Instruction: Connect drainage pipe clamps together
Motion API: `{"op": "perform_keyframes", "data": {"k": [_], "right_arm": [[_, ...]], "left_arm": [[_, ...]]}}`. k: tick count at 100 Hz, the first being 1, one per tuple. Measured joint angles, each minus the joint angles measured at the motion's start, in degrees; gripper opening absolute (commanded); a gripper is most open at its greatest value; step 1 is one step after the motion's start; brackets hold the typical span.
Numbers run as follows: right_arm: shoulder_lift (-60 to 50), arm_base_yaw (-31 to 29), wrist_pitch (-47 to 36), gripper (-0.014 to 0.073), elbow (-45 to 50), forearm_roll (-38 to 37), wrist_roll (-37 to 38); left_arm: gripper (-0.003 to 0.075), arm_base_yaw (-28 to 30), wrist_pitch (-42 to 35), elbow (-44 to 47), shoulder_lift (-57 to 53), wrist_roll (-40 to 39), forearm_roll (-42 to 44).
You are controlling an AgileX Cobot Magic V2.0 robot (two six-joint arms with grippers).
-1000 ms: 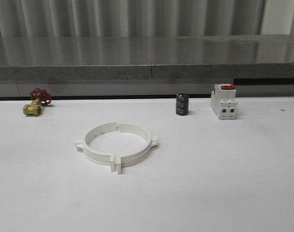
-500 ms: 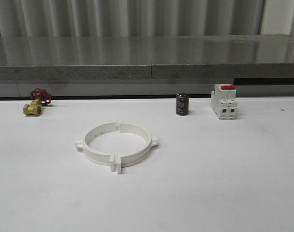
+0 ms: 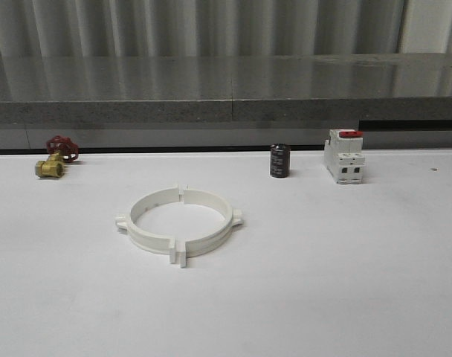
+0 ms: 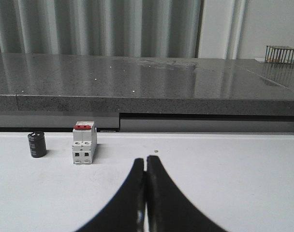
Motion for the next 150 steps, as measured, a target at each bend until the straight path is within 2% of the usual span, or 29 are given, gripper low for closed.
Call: {"op": "perform_keyframes", "data": {"k": [23,45,59,79,150], "right_arm": [[0.00,0.00,0.00,-0.0064,0.00,0.00,0.00],[0.00,0.00,0.00,-0.0064,0.00,0.00,0.00],[0.00,0.00,0.00,-0.0064,0.00,0.00,0.00],[0.00,0.00,0.00,-0.0064,0.00,0.00,0.00],[0.00,0.00,0.00,-0.0064,0.00,0.00,0.00]], "left_arm": [[-0.0021,0.12,-3.34,3.53,-2.67,0.00,5.04],[-0.0021,4.65,-22.96,15.55,-9.73,0.00,4.62],[-0.0021,5.92,-29.41,25.20,-15.59,0.00,2.60],[-0.0021,5.99,-25.66,26.70,-18.23,-0.12,0.09],[-0.0021,5.99,-25.43,26.70,-18.23,-0.33,-0.27]]}}
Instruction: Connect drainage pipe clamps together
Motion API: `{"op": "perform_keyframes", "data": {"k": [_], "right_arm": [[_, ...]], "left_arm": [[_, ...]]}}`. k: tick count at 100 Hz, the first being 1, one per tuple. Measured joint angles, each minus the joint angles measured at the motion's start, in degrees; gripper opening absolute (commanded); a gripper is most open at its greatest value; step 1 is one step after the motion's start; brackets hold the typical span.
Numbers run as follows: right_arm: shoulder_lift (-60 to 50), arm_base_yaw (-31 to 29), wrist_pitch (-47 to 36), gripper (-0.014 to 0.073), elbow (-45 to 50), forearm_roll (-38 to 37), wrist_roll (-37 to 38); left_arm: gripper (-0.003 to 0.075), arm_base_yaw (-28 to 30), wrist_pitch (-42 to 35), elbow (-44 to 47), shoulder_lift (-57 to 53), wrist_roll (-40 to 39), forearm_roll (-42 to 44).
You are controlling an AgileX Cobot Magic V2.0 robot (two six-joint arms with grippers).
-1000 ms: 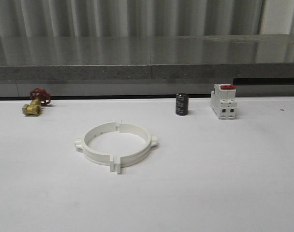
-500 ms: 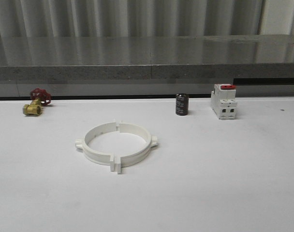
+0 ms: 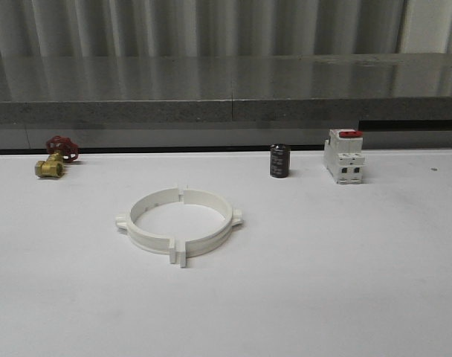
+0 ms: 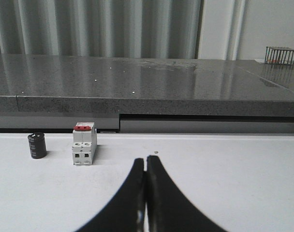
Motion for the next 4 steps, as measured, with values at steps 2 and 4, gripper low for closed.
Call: {"op": "perform_keyframes", "data": {"k": [2,4], "right_arm": [[0.00,0.00,0.00,-0.0064,0.00,0.00,0.00],[0.00,0.00,0.00,-0.0064,0.00,0.00,0.00]], "left_arm": [[-0.0021,0.00,0.00,0.00,0.00,0.00,0.00],[-0.0021,0.00,0.00,0.00,0.00,0.00,0.00]]}}
